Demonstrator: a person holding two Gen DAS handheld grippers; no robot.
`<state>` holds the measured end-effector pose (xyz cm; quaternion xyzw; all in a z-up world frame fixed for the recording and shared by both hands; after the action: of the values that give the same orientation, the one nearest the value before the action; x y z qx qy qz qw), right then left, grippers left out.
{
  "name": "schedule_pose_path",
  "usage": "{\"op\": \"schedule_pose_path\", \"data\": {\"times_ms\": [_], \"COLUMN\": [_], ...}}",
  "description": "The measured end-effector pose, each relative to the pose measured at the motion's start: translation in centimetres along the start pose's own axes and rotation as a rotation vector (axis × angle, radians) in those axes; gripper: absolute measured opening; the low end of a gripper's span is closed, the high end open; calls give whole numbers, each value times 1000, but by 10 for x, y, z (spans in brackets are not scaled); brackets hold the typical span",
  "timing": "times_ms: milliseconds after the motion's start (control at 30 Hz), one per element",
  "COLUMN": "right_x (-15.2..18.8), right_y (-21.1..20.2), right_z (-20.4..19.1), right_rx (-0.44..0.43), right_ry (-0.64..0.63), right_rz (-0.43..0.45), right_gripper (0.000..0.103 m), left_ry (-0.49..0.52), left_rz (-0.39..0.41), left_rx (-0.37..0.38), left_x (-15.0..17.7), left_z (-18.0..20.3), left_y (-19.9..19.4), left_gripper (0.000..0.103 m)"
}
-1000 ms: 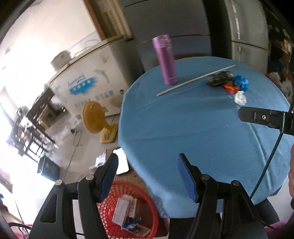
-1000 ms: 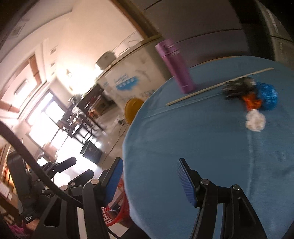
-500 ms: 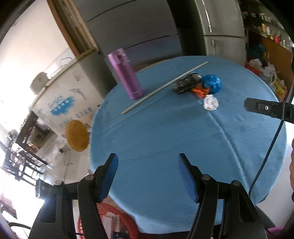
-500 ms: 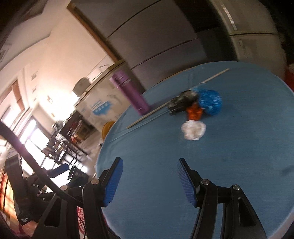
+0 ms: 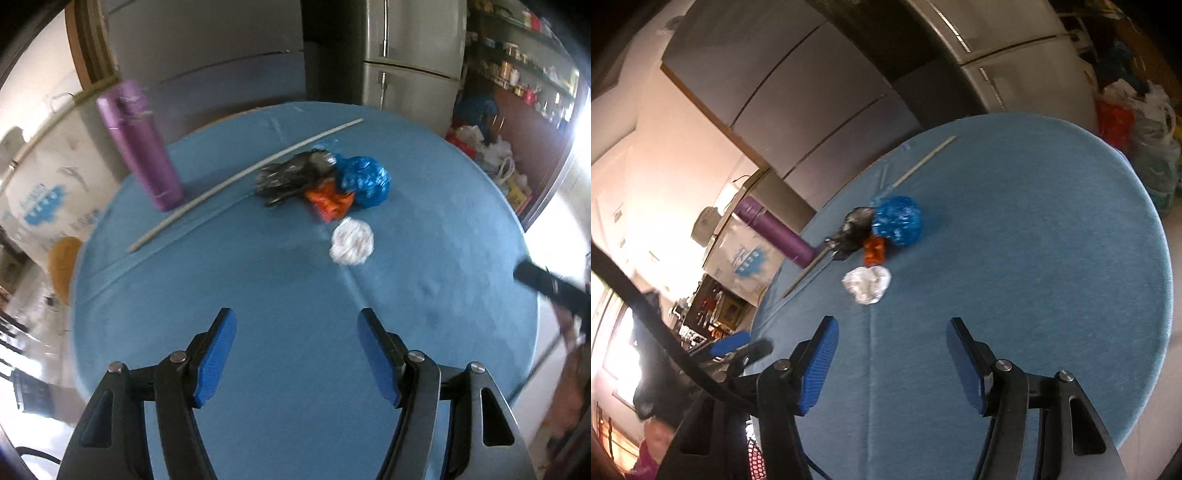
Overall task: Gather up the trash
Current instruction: 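Move both tools back over the table toward the tissue and blue bag, then grasp the white tissue with the left tool while the right tool grasps the blue plastic bag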
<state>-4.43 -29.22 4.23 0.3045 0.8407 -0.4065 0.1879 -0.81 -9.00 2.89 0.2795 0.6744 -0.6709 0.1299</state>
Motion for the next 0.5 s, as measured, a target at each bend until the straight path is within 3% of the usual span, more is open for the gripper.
{"op": "schedule_pose_path", "data": {"times_ms": [267, 500], "right_x": [-14, -77], "right_y": [10, 65], "right_z": [27, 18], "right_rx": [7, -25], "right_ry": [65, 49], "right_rz": [-7, -22], "right_gripper": [65, 65], "left_ry": [-63, -127], "left_rz": [-39, -74], "left_rx": [107, 143], "left_x": [-42, -47], "left_z": [34, 38], "left_y": [69, 106], "left_gripper": [69, 69]}}
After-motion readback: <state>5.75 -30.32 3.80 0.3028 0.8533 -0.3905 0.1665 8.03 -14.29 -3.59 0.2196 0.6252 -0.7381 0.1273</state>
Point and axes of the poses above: each gripper's, at about its wrist camera, not at the fingertips, and y roughly the way its jaws point, z to its right, x to its underside, the point moved 9 cm from there along y, roughly the way its jaws point, and after that the axes turned 2 degrees about -x, right-handed, at the moved point
